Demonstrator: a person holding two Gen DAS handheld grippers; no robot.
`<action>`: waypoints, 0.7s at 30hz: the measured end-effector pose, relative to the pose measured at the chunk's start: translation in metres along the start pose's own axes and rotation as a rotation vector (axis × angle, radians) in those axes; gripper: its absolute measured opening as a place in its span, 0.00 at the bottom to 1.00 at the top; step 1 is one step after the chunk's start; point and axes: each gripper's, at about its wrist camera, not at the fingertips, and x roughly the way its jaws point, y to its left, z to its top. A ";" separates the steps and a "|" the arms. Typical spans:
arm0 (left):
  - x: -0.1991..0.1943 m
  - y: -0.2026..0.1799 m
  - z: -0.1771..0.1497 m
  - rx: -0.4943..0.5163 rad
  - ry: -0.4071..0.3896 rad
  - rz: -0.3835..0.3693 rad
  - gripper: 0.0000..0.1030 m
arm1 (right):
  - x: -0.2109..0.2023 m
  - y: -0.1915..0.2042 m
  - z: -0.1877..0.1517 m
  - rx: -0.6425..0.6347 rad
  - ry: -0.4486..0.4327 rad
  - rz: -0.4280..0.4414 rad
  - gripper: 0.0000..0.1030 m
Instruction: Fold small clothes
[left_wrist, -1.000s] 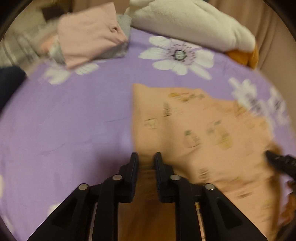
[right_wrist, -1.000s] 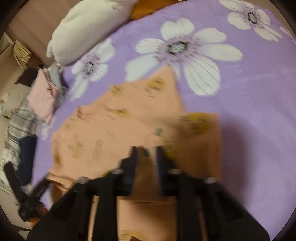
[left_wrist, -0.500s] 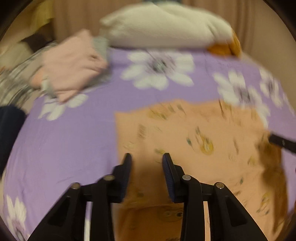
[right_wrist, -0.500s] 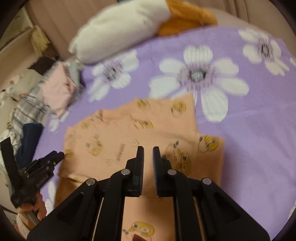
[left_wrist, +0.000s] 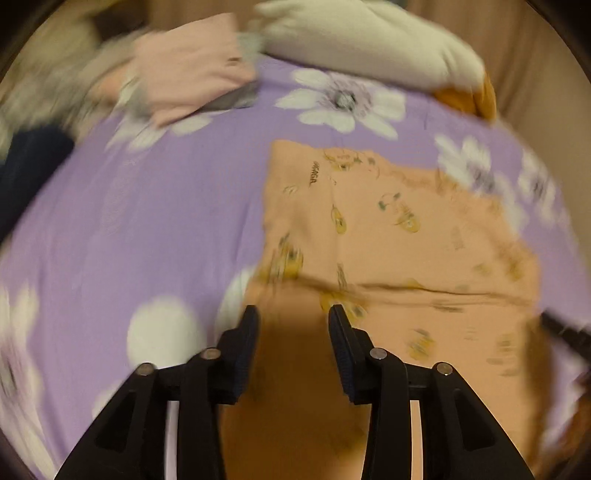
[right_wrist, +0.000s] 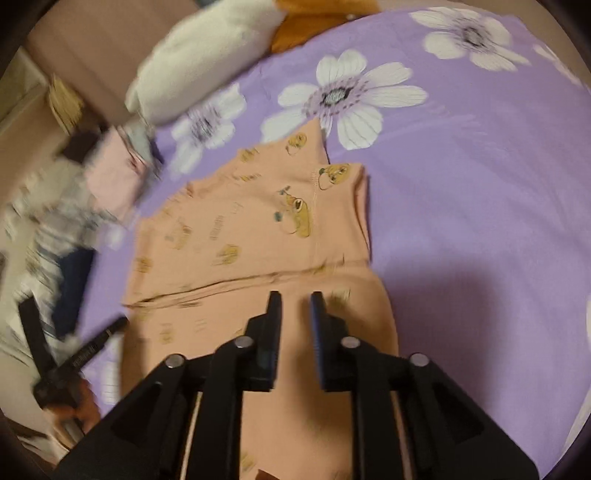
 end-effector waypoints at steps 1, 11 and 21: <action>-0.015 0.002 -0.006 -0.051 -0.024 -0.029 0.41 | -0.013 -0.002 -0.007 0.028 -0.027 0.017 0.24; -0.077 0.014 -0.058 -0.212 -0.126 -0.032 0.73 | -0.064 -0.010 -0.048 0.139 -0.113 0.024 0.41; -0.079 0.056 -0.125 -0.429 -0.061 -0.266 0.75 | -0.077 -0.029 -0.099 0.174 -0.076 0.044 0.68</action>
